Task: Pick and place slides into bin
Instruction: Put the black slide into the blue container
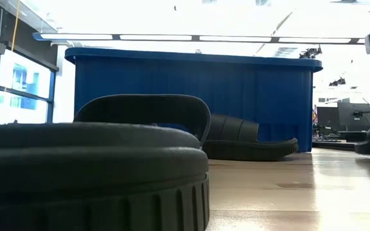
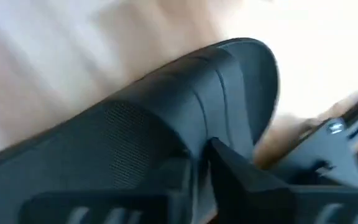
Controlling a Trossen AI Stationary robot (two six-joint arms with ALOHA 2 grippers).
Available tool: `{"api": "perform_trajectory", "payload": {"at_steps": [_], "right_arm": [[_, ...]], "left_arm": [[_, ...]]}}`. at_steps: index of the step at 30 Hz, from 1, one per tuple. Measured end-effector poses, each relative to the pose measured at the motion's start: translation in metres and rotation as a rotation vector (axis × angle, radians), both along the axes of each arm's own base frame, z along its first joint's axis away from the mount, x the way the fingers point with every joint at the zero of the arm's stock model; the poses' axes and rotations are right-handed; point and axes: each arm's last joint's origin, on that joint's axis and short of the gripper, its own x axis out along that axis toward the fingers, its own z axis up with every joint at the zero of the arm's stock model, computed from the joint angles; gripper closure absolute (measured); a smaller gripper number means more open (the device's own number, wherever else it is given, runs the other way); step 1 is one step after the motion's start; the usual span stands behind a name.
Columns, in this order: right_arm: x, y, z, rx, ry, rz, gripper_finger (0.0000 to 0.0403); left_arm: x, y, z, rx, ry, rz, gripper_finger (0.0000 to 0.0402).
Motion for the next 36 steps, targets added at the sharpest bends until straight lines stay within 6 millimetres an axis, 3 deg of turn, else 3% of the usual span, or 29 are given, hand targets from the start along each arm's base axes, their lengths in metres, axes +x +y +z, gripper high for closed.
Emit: {"api": "perform_trajectory", "payload": {"at_steps": [2, 4, 10, 16, 21, 25, 28, 33, 36], "right_arm": [[0.007, 0.011, 0.018, 0.058, -0.065, 0.004, 0.0392], [0.016, 0.023, 0.044, 0.104, -0.181, 0.016, 0.0385], [0.037, 0.037, 0.150, 0.093, -0.626, 0.116, 0.0398], [0.039, 0.015, 0.248, -0.213, -0.980, 0.210, 0.0400], [0.040, -0.026, 0.296, -0.668, -0.929, 0.210, 0.0401], [0.048, -0.073, 0.312, -0.925, -0.726, 0.087, 0.0401], [0.059, -0.111, 0.309, -0.923, -0.605, 0.017, 0.0402], [0.091, -0.168, 0.274, -0.822, -0.448, 0.105, 0.0402], [0.113, -0.201, 0.242, -0.863, -0.388, 0.177, 0.0402]], "left_arm": [[0.000, 0.000, 0.000, -0.005, -0.003, 0.004, 0.0259], [0.000, 0.000, 0.000, -0.007, -0.003, 0.004, 0.0259], [0.001, -0.002, 0.000, -0.051, -0.004, -0.046, 0.0259], [-0.002, -0.004, 0.007, -0.101, -0.063, -0.104, 0.0259], [-0.010, -0.004, 0.022, -0.111, -0.178, -0.146, 0.0259], [-0.016, -0.004, 0.033, -0.064, -0.256, -0.167, 0.0259], [-0.017, -0.003, 0.039, -0.040, -0.303, -0.168, 0.0259], [-0.018, -0.003, 0.040, -0.035, -0.307, -0.171, 0.0259], [-0.017, -0.003, 0.040, -0.036, -0.306, -0.171, 0.0259]]}}
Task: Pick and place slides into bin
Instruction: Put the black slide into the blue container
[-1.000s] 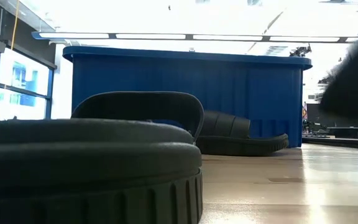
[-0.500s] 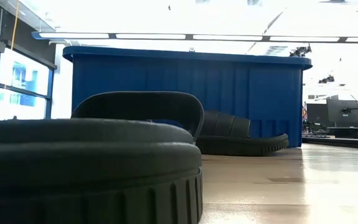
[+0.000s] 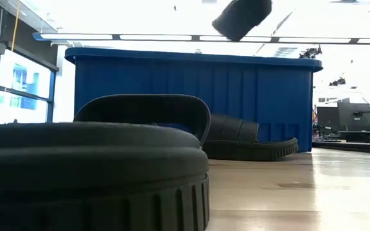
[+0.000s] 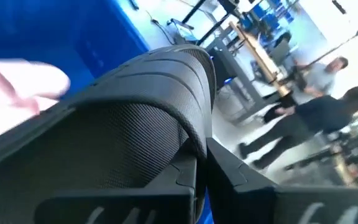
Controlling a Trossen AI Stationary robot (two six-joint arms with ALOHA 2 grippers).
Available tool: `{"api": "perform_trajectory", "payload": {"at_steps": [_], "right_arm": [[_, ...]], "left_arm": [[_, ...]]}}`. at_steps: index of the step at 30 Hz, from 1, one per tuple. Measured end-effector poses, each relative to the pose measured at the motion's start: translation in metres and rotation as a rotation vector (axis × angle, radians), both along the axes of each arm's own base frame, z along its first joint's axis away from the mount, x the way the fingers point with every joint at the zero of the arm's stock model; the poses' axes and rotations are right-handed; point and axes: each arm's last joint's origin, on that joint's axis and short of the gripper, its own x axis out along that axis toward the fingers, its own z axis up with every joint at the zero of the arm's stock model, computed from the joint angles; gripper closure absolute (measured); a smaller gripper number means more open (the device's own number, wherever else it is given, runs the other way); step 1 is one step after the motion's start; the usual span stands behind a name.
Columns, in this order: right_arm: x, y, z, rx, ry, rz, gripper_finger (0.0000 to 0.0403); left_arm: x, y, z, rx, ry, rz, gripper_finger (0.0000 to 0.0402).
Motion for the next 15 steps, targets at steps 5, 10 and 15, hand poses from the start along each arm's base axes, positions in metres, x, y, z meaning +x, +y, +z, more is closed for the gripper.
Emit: {"api": "perform_trajectory", "payload": {"at_steps": [5, 10, 15], "right_arm": [[0.010, -0.052, -0.063, -0.072, 0.053, -0.054, 0.0402], [0.000, -0.080, -0.112, -0.039, 0.094, -0.027, 0.0399], [-0.012, -0.097, -0.151, 0.048, 0.089, 0.005, 0.0379]], "left_arm": [[0.000, 0.000, 0.000, -0.007, -0.001, 0.003, 0.0259], [0.001, 0.000, 0.000, -0.007, 0.000, 0.003, 0.0259], [0.001, 0.000, -0.001, -0.007, 0.001, 0.003, 0.0259]]}}
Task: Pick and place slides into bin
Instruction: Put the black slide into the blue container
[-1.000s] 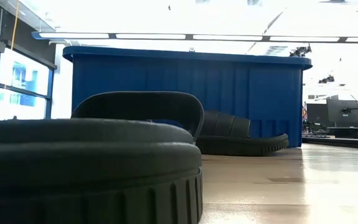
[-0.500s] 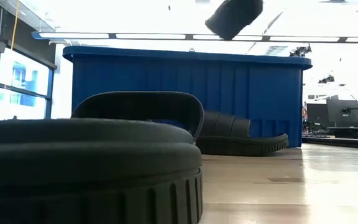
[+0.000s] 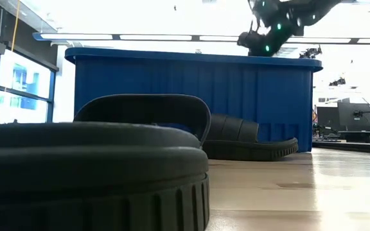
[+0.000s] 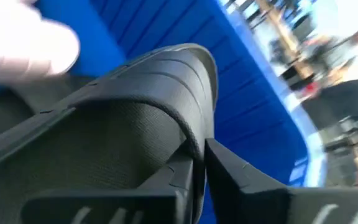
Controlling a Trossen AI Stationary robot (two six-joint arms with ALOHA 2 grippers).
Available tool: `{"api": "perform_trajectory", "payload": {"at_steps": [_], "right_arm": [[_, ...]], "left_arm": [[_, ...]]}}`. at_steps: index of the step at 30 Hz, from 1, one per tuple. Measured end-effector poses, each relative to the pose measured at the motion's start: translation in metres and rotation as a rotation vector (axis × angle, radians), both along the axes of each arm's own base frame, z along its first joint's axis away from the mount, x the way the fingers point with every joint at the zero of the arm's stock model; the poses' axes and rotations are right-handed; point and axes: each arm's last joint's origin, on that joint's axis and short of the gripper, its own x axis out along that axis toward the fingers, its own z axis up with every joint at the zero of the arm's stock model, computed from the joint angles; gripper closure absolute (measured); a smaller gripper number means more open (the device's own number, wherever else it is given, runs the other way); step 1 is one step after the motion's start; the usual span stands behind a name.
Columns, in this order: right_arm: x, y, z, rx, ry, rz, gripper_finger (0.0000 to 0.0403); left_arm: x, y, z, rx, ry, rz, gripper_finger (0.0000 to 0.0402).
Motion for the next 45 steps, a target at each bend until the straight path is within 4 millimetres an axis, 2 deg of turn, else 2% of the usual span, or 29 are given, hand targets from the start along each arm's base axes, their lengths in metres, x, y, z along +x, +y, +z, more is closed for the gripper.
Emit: {"api": "perform_trajectory", "payload": {"at_steps": [5, 10, 15, 21, 25, 28, 32, 35, 40, 45], "right_arm": [[-0.005, -0.017, -0.034, 0.141, -0.019, -0.012, 0.0337], [0.005, -0.033, -0.059, 0.198, -0.053, -0.055, 0.0301], [0.016, -0.040, -0.093, 0.299, -0.022, -0.087, 0.0259], [0.021, -0.039, -0.101, 0.364, -0.107, -0.141, 0.0220], [0.020, -0.029, -0.086, 0.339, -0.128, -0.125, 0.0213], [0.017, -0.015, -0.059, 0.305, -0.204, -0.094, 0.0214], [0.007, 0.015, -0.018, 0.329, -0.375, -0.035, 0.0214], [-0.005, 0.042, 0.012, 0.423, -0.522, 0.101, 0.0215], [-0.030, 0.092, 0.048, 0.594, -0.665, 0.356, 0.0220], [-0.049, 0.144, 0.064, 0.802, -0.636, 0.704, 0.0229]], "left_arm": [[0.000, 0.000, 0.000, -0.005, -0.001, 0.001, 0.0259], [0.000, 0.000, 0.000, -0.027, -0.004, 0.010, 0.0259], [0.000, 0.000, 0.000, -0.038, -0.006, 0.014, 0.0259], [0.000, 0.000, -0.002, -0.066, 0.010, 0.026, 0.0259], [-0.001, 0.000, -0.004, -0.085, 0.024, 0.035, 0.0259], [-0.001, 0.000, -0.005, -0.096, 0.034, 0.041, 0.0259], [-0.001, 0.000, -0.005, -0.096, 0.037, 0.041, 0.0259], [-0.002, 0.000, -0.006, -0.095, 0.052, 0.042, 0.0259], [-0.004, -0.001, -0.014, -0.174, 0.117, 0.073, 0.0259], [0.010, -0.018, -0.038, -0.216, 0.296, 0.066, 0.0259]]}}
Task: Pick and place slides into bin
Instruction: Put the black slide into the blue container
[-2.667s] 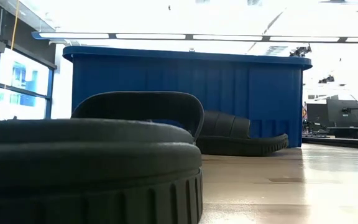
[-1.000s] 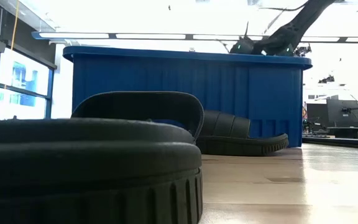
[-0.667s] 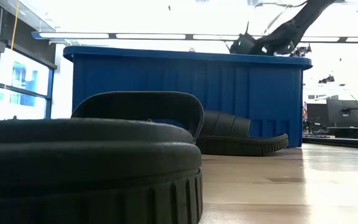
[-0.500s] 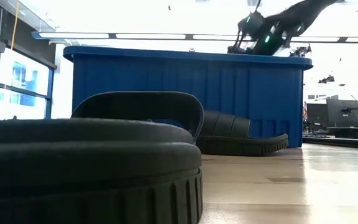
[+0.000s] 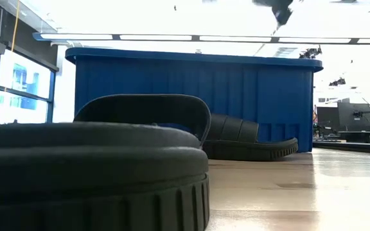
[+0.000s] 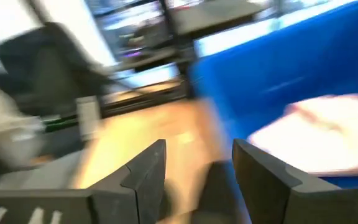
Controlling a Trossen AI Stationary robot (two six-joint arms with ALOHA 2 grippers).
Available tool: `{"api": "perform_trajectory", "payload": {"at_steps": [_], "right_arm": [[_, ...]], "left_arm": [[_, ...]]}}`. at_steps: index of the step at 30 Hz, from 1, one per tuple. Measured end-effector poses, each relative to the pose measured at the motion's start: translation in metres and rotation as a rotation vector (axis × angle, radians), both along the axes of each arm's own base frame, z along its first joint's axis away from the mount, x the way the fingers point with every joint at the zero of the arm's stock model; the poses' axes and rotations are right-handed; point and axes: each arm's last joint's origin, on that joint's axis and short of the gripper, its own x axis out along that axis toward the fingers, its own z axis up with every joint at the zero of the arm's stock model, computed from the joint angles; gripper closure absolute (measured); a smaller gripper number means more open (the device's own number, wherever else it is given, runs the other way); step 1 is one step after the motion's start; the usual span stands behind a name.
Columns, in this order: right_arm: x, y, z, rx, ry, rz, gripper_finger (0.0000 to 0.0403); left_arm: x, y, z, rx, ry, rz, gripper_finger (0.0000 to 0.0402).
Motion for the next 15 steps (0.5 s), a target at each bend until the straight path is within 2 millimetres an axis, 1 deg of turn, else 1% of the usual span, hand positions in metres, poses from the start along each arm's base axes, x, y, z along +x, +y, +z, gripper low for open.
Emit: {"api": "perform_trajectory", "payload": {"at_steps": [2, 5, 7, 9, 11, 13, 15], "right_arm": [[-0.005, 0.017, 0.001, 0.099, 0.018, 0.073, 0.0233], [-0.006, 0.038, -0.004, 0.209, 0.087, 0.112, 0.0238], [-0.003, 0.050, -0.008, 0.215, 0.131, 0.101, 0.0242], [0.001, 0.061, -0.015, 0.193, 0.184, 0.061, 0.0245], [0.007, 0.069, -0.020, 0.170, 0.202, 0.003, 0.0247], [0.013, 0.076, -0.028, 0.163, 0.237, -0.037, 0.0247], [0.020, 0.080, -0.029, 0.185, 0.217, -0.064, 0.0246]], "left_arm": [[0.007, -0.011, -0.010, -0.030, 0.054, -0.004, 0.0259], [0.025, -0.035, -0.026, -0.035, 0.120, -0.055, 0.0259], [0.038, -0.052, -0.041, -0.016, 0.173, -0.104, 0.0259], [0.045, -0.070, -0.055, 0.006, 0.236, -0.143, 0.0259], [0.055, -0.086, -0.073, 0.036, 0.310, -0.167, 0.0259], [0.064, -0.099, -0.093, 0.062, 0.387, -0.147, 0.0259], [0.076, -0.111, -0.112, 0.056, 0.434, -0.092, 0.0259]]}}
